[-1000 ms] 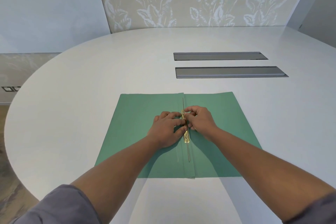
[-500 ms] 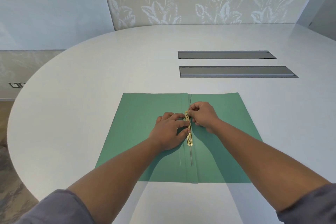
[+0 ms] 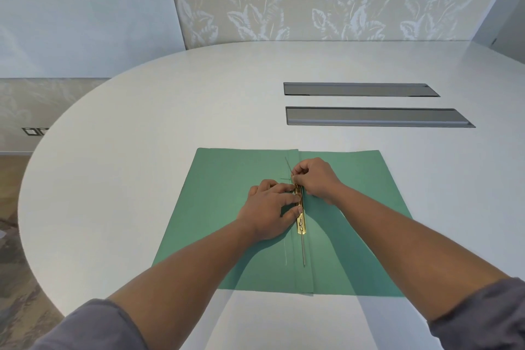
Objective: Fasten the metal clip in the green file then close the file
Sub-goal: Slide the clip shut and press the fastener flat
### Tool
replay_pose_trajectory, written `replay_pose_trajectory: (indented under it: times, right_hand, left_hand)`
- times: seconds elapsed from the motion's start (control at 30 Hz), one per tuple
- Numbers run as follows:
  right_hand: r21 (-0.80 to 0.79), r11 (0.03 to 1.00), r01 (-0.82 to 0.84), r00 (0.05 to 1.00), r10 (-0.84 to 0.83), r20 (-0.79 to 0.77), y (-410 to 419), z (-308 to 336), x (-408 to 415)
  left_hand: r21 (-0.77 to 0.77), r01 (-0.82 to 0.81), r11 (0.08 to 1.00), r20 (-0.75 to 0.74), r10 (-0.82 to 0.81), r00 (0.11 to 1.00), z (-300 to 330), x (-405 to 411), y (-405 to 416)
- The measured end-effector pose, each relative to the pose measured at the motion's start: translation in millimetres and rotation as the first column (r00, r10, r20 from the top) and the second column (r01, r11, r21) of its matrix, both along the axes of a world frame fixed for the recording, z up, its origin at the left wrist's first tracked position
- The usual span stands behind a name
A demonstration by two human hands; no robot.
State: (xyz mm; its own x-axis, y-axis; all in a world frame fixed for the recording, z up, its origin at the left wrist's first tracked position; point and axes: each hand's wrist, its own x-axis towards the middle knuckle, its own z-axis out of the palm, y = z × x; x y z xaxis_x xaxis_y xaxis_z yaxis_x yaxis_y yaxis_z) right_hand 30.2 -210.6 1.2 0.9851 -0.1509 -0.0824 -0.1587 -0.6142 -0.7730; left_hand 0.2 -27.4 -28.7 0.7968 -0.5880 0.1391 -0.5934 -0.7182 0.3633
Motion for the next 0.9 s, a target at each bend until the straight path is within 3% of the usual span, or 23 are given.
replay_pose_trajectory:
  times: [0.27, 0.9]
  right_hand:
    - [0.212, 0.963, 0.165, 0.983, -0.144, -0.112, -5.1, -1.0, 5.0]
    - [0.306, 0.931, 0.198, 0.978, -0.164, -0.131, -8.9, -0.4, 0.7]
  left_hand:
    - [-0.014, -0.009, 1.000, 0.011, 0.009, 1.000, -1.0, -1.3, -0.5]
    - [-0.013, -0.009, 1.000, 0.028, 0.009, 1.000, -3.3, -0.5, 0.3]
